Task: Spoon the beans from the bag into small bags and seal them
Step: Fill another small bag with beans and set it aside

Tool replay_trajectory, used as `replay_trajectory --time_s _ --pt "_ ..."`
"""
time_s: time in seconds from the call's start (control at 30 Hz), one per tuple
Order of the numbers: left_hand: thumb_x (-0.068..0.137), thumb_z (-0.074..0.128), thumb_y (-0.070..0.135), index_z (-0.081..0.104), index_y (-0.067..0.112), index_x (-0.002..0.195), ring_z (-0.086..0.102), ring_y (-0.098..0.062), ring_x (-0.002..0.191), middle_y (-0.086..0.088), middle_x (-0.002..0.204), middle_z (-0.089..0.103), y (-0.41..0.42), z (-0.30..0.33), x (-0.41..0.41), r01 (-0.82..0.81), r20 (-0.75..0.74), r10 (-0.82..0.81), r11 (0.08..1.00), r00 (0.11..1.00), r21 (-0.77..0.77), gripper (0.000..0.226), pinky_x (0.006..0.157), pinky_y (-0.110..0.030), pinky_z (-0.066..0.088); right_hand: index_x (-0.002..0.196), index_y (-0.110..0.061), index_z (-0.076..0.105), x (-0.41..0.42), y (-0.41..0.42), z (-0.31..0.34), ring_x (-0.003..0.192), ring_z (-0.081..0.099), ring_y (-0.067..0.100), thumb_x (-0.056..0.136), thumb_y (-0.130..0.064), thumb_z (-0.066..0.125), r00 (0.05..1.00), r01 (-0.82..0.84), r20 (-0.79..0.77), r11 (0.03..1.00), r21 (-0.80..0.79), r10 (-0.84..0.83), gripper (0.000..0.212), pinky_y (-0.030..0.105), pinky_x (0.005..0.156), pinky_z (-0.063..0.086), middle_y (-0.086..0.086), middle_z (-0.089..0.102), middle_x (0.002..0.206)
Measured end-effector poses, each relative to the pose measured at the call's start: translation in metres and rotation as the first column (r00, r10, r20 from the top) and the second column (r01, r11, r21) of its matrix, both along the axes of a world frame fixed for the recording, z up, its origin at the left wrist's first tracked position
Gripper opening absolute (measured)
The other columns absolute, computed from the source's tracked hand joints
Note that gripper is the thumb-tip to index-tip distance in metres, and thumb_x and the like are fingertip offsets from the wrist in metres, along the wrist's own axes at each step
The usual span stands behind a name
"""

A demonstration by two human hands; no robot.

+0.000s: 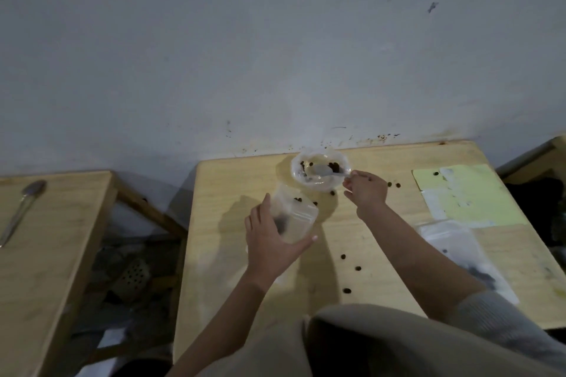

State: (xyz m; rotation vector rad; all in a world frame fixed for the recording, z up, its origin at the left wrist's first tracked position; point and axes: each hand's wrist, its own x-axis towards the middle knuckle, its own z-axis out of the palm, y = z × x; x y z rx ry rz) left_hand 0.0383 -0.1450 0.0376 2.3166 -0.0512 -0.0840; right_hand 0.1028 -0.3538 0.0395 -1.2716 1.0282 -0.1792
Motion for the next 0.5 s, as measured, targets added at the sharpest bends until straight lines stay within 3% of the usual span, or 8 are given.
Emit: replay_trajectory --time_s 0.07,0.13,0.23,0.33,0.43,0.5 --pt "0.047 0.070 0.075 0.021 0.016 0.147 0.031 -0.019 0.123 -0.002 0.130 0.038 0.004 -0.001 -0.010 -0.004 0.001 0.004 1.000 1.000 -0.007 0.127 0.103 -0.025 0.020 0.110 -0.006 0.061 0.001 0.004 -0.004 0.067 0.060 0.017 0.085 -0.004 0.063 1.000 -0.023 0.001 0.996 0.087 0.023 0.024 0.030 0.066 0.053 0.015 0.064 0.090" --pt "0.048 0.072 0.073 0.017 0.017 0.149 0.030 -0.019 0.124 -0.003 0.132 0.038 0.008 -0.001 -0.019 -0.006 0.003 0.006 1.000 1.000 -0.020 0.128 0.103 -0.026 0.020 0.132 -0.010 0.046 -0.002 0.005 -0.010 0.085 0.063 0.021 0.086 -0.009 0.064 0.999 -0.048 -0.007 0.989 0.141 0.049 0.050 0.036 0.082 0.053 0.015 0.061 0.112" --pt "0.048 0.069 0.077 0.013 0.021 0.150 0.029 -0.018 0.122 -0.002 0.131 0.036 0.013 -0.001 -0.029 -0.019 0.000 0.019 0.999 1.000 -0.034 0.128 0.103 -0.030 0.025 0.143 -0.014 0.030 -0.022 0.013 -0.011 0.117 0.052 0.028 0.086 -0.022 0.063 0.986 -0.106 -0.139 0.993 -0.056 0.097 0.066 0.037 0.095 0.043 0.013 0.046 0.137" --pt "0.048 0.063 0.081 0.010 0.025 0.151 0.027 -0.016 0.118 -0.001 0.127 0.035 0.016 0.001 -0.035 -0.029 -0.018 0.028 0.998 0.999 -0.049 0.129 0.102 -0.032 0.025 0.129 -0.010 0.049 -0.061 0.037 0.007 0.111 0.054 0.022 0.088 -0.025 0.063 0.990 -0.126 -0.097 0.954 -0.273 0.104 0.046 0.028 0.086 0.042 0.009 0.052 0.128" --pt "0.045 0.063 0.082 0.003 0.028 0.151 0.024 -0.016 0.119 -0.002 0.130 0.029 0.016 0.006 -0.036 -0.029 -0.066 0.023 0.996 0.998 -0.084 0.134 0.105 -0.036 0.026 0.095 -0.011 0.066 -0.110 0.062 0.028 0.089 0.062 0.017 0.088 -0.022 0.064 0.939 -0.315 0.085 0.931 -0.182 0.334 0.013 0.027 0.077 0.047 0.007 0.068 0.097" --pt "0.046 0.068 0.081 -0.002 0.029 0.151 0.021 -0.014 0.120 -0.001 0.132 0.024 0.016 0.010 -0.037 -0.009 -0.070 0.001 0.993 0.998 -0.115 0.137 0.106 -0.040 0.029 0.089 -0.012 0.068 -0.134 0.074 0.038 0.081 0.065 0.014 0.085 -0.016 0.067 0.855 -0.480 0.154 0.869 -0.122 0.495 0.005 0.030 0.074 0.050 0.009 0.071 0.088"
